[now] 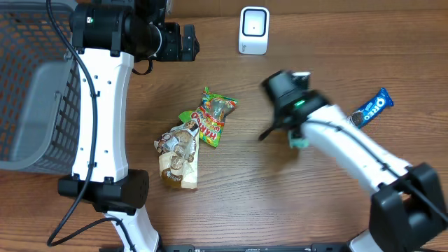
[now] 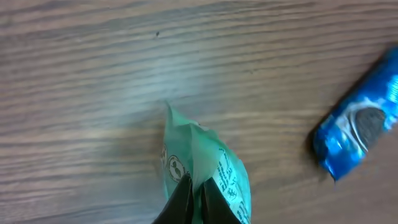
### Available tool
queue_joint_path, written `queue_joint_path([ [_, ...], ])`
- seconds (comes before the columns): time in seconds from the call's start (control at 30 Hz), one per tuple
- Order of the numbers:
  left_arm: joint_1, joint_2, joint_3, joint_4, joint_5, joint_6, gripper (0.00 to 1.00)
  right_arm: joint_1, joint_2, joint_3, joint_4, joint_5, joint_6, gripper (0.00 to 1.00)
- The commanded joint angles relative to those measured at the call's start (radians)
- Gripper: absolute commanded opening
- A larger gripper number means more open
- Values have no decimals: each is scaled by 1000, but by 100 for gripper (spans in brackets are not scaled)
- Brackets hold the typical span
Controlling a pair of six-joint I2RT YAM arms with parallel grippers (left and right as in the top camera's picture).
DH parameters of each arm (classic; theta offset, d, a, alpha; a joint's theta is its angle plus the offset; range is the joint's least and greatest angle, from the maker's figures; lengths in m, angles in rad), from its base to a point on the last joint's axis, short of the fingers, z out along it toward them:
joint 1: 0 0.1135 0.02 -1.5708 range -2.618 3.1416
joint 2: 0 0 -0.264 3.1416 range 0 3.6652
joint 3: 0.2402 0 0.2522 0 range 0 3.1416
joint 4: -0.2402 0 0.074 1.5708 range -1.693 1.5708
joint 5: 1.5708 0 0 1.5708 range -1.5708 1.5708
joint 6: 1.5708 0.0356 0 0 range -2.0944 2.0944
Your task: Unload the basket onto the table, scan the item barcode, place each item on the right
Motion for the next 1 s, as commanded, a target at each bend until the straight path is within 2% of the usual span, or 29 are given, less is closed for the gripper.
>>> queue_joint_path([
  [0.0,2,-9,8,2,-6,8,100,55,73,7,-7,203,146,4],
  [0.2,2,-8,8,2,-6,8,100,116,190,7,-80,338,165,4],
  [0.53,2,-9,8,2,-6,8,100,121,192,50,-218,419,156,4],
  [0.63,2,-9,8,2,-6,8,100,121,193,50,-182,278,80,4],
  [0.77,2,-9,8,2,-6,8,100,121,206,49,-84,-1,74,4],
  [0.87,2,-9,8,2,-6,8,100,122,228,49,-42,-88,78,4],
  [0.97,2,-8,8,2,-6,8,100,132,248,49,-56,-93,78,4],
])
